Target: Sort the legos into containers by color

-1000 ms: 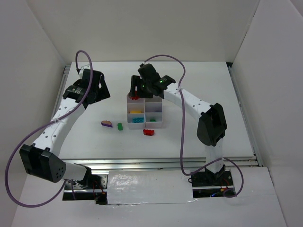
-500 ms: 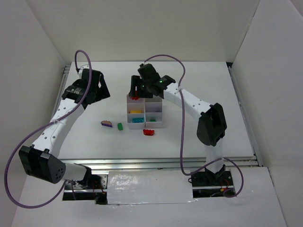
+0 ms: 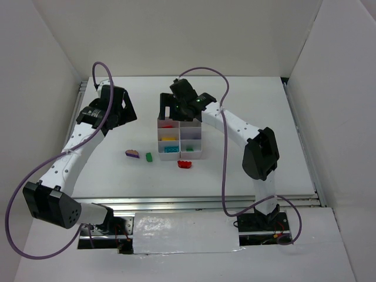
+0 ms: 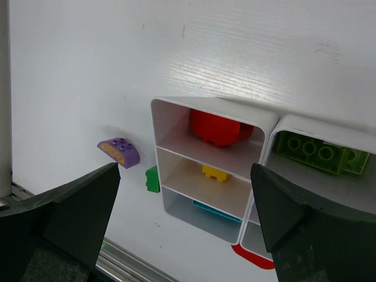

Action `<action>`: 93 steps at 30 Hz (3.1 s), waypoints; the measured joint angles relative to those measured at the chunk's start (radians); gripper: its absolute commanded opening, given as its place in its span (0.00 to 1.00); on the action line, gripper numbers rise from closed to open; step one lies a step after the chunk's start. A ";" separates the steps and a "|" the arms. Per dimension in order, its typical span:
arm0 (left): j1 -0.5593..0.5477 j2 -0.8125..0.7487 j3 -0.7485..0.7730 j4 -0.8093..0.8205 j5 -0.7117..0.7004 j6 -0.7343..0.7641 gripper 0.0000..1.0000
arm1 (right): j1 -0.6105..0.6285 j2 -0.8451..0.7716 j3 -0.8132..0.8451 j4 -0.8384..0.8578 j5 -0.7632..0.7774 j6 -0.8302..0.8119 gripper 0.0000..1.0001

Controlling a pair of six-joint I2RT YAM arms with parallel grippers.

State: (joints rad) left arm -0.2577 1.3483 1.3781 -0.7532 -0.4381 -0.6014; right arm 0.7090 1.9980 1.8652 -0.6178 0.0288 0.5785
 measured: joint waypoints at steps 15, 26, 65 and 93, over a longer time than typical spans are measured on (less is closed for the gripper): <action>0.000 0.004 0.032 -0.042 0.005 -0.032 1.00 | 0.095 -0.352 -0.227 -0.289 0.171 0.137 1.00; 0.000 -0.035 -0.008 -0.048 0.110 -0.034 1.00 | 0.267 -0.230 -0.367 -0.316 0.304 0.307 1.00; -0.002 -0.156 -0.172 -0.031 0.174 -0.024 1.00 | 0.269 -0.073 -0.612 0.092 0.454 0.293 0.35; 0.000 -0.145 -0.174 -0.029 0.114 0.001 0.99 | 0.135 0.156 0.193 -0.157 0.455 0.072 0.43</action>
State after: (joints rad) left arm -0.2581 1.2037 1.2037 -0.7826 -0.3244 -0.6006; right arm 0.8436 2.1536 2.0579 -0.7746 0.4835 0.6502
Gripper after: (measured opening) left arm 0.994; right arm 0.712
